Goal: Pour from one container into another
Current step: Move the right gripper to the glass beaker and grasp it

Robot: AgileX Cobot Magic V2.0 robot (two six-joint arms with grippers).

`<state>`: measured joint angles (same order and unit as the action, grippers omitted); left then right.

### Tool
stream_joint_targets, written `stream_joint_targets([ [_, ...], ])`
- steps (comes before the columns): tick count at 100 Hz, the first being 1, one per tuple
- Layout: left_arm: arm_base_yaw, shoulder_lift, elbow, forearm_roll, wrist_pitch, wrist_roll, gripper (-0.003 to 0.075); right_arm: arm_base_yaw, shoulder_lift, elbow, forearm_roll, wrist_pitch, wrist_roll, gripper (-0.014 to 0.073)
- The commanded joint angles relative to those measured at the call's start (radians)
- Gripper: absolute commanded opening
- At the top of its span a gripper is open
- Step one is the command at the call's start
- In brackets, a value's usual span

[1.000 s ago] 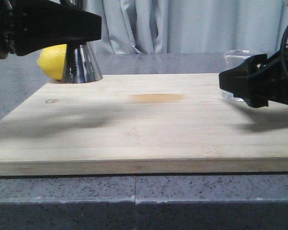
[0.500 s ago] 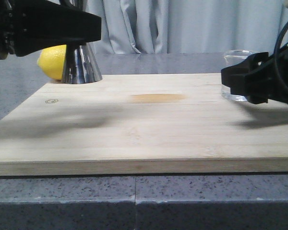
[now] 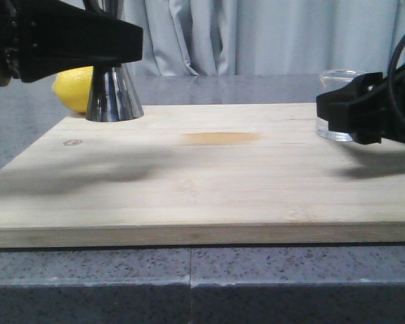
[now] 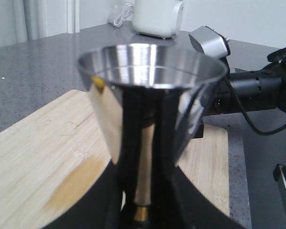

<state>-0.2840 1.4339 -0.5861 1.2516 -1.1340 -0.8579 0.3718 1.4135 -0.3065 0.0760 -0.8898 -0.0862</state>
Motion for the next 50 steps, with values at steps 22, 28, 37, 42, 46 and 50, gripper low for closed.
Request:
stream_joint_targets([
  [22,0.001,-0.033,-0.029,-0.046,-0.067,-0.012,-0.0019,-0.005,-0.017,-0.023,0.003,-0.104,-0.011,0.0293],
  [28,0.001,-0.033,-0.029,-0.046,-0.067,-0.012,-0.0019,-0.005,-0.017,-0.023,0.003,-0.105,-0.011,0.0277],
  [37,0.001,-0.033,-0.029,-0.046,-0.067,-0.012,-0.0019,-0.005,-0.017,-0.023,0.003,-0.106,-0.011,0.0277],
  [42,0.001,-0.033,-0.029,-0.046,-0.067,-0.012,-0.0019,-0.005,-0.017,-0.023,0.003,-0.108,-0.011,0.0277],
  [46,0.001,-0.033,-0.029,-0.046,-0.067,-0.012,-0.0019,-0.005,-0.017,-0.023,0.003,-0.11,-0.011,0.0277],
  [50,0.001,-0.033,-0.029,-0.046,-0.066,-0.012,-0.0019,-0.005,-0.017,-0.023,0.003,-0.112,-0.011,0.0277],
])
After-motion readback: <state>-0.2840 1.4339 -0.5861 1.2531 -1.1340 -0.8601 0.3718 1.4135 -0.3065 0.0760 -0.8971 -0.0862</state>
